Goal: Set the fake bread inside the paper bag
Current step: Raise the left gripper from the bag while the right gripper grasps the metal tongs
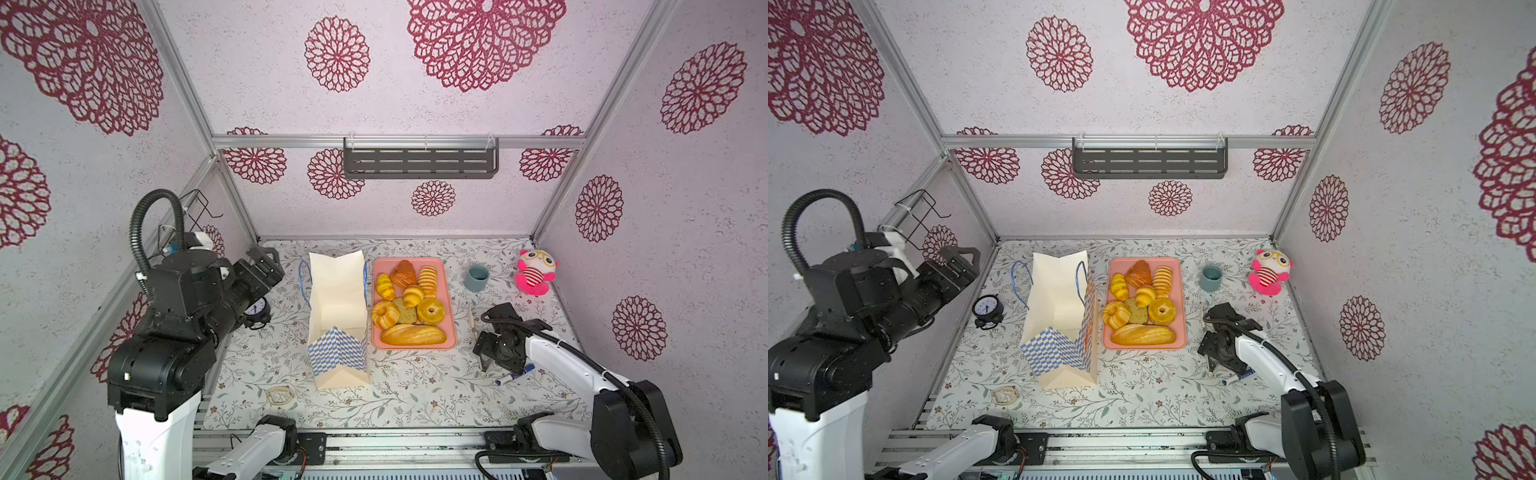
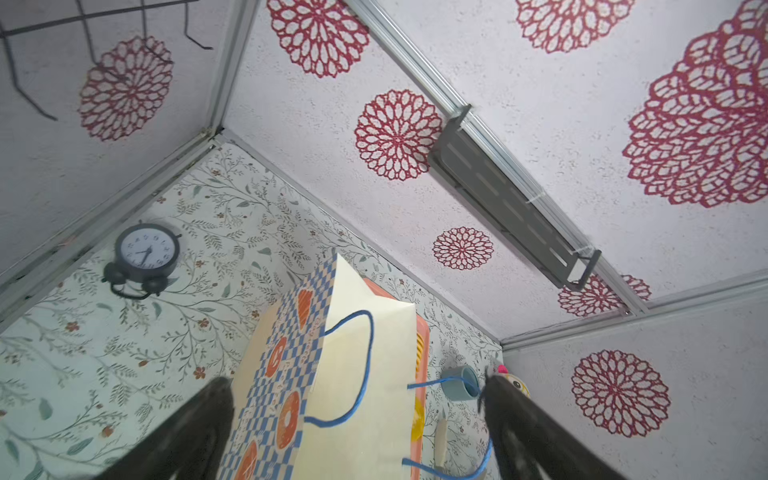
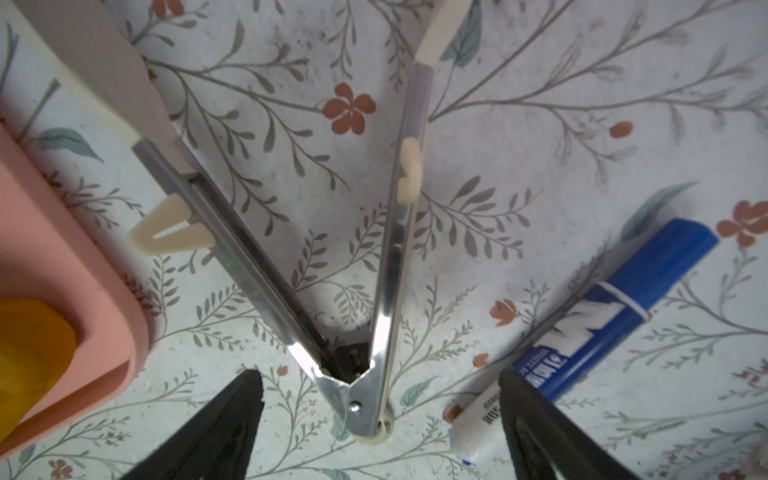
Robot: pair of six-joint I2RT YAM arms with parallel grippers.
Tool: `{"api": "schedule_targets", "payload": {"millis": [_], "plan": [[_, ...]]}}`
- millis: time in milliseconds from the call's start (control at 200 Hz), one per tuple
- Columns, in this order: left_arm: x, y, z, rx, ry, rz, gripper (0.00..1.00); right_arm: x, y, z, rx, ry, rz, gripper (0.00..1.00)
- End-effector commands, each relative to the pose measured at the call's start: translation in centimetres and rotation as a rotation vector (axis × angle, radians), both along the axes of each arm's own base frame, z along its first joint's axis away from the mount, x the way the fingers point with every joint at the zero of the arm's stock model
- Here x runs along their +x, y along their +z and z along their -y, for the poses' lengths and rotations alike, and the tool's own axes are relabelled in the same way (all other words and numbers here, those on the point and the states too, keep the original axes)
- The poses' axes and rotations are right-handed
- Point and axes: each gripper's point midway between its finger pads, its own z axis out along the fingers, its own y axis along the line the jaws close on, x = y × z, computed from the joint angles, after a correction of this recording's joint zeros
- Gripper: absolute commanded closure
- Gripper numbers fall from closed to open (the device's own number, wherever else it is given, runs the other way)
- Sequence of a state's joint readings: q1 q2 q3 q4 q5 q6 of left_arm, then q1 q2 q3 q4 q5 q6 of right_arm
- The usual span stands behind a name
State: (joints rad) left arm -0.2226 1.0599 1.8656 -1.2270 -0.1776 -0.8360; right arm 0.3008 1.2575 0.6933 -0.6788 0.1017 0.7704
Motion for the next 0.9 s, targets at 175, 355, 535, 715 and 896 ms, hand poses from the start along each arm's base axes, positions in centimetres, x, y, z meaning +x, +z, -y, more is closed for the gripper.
{"api": "schedule_targets", "payload": {"millis": [175, 355, 535, 715, 896], "plan": [[4.2, 3.0, 7.5, 0.048, -0.165, 0.094, 0.03, 1.9, -0.2, -0.5, -0.022, 0.015, 0.02, 0.08], [6.0, 3.2, 12.2, 0.055, -0.268, 0.112, 0.03, 2.4, -1.3, 0.0, -0.056, -0.003, 0.004, 0.11], [6.5, 2.9, 13.3, 0.059, -0.301, 0.107, 0.03, 2.9, -2.5, 0.5, -0.074, -0.02, -0.012, 0.13], [6.3, 2.9, 13.0, 0.071, -0.298, 0.107, 0.03, 3.7, -2.7, 1.2, -0.103, -0.025, -0.016, 0.14], [6.1, 2.5, 12.8, 0.082, -0.292, 0.103, 0.03, 4.1, -3.4, 2.0, -0.122, -0.032, -0.031, 0.16]]}}
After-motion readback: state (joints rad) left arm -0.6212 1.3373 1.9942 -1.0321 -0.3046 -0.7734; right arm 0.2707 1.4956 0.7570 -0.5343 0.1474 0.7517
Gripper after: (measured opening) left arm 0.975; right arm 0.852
